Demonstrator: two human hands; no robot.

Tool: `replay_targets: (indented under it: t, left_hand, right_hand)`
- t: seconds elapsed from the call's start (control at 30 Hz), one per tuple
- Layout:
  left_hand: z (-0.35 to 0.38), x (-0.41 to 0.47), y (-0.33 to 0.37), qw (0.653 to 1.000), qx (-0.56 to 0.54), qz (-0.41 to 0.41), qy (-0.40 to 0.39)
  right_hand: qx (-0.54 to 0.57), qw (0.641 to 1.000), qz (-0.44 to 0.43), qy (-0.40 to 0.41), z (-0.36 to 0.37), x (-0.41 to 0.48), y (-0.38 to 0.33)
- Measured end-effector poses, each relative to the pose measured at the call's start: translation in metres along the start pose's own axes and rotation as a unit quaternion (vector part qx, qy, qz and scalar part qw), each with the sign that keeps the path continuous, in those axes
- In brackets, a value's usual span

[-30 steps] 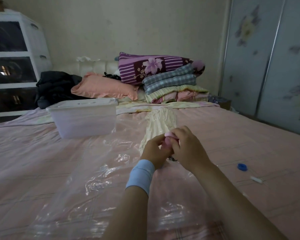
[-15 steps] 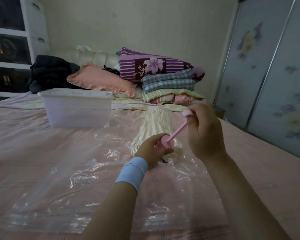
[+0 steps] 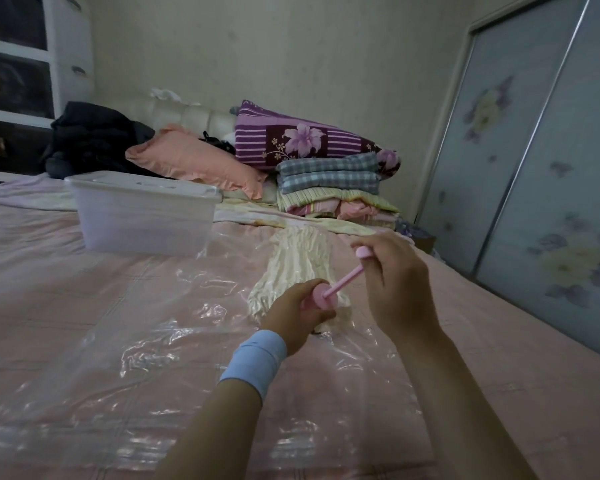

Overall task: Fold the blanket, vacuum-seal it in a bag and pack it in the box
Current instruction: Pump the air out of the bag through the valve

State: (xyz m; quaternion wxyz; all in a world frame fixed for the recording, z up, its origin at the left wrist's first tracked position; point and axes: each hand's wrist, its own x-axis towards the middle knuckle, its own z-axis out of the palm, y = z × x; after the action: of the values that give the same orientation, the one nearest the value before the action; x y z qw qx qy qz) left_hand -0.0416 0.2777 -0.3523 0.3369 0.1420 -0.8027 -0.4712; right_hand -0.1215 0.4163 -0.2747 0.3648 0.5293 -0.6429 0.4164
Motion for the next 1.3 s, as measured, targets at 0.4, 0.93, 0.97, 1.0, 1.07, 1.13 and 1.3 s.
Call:
replay_targets:
  t: [0.4,0.93,0.97,1.0,1.07,1.13,1.3]
  left_hand:
    - [0.001,-0.006,-0.001,1.000,-0.021,-0.012,-0.011]
    - [0.001,-0.004,-0.006,0.999,0.042,-0.017,0.029]
    - [0.000,-0.004,-0.007,0.999,0.038,-0.016,0.035]
    - [0.000,-0.003,-0.008,0.999,0.033,-0.014,0.038]
    - [-0.005,-0.001,-0.009,0.999,0.023,-0.017,0.039]
    - [-0.010,0.001,-0.010,0.999,0.021,-0.018,0.029]
    - [-0.012,0.003,-0.013,0.999,0.045,-0.030,0.002]
  right_hand:
    - [0.012,0.985,0.095,-0.142,0.035,-0.035,0.005]
    - [0.048,0.975,0.122,-0.181,0.052,-0.041,0.006]
    - [0.045,0.978,0.108,-0.171,0.046,-0.034,0.005]
    - [0.041,0.984,0.087,-0.149,0.039,-0.024,0.003]
    - [0.042,0.995,0.045,-0.083,0.022,-0.004,-0.007]
    - [0.047,0.999,0.016,-0.009,0.010,0.010,-0.018]
    - [0.038,0.998,0.044,-0.004,0.034,-0.006,-0.014]
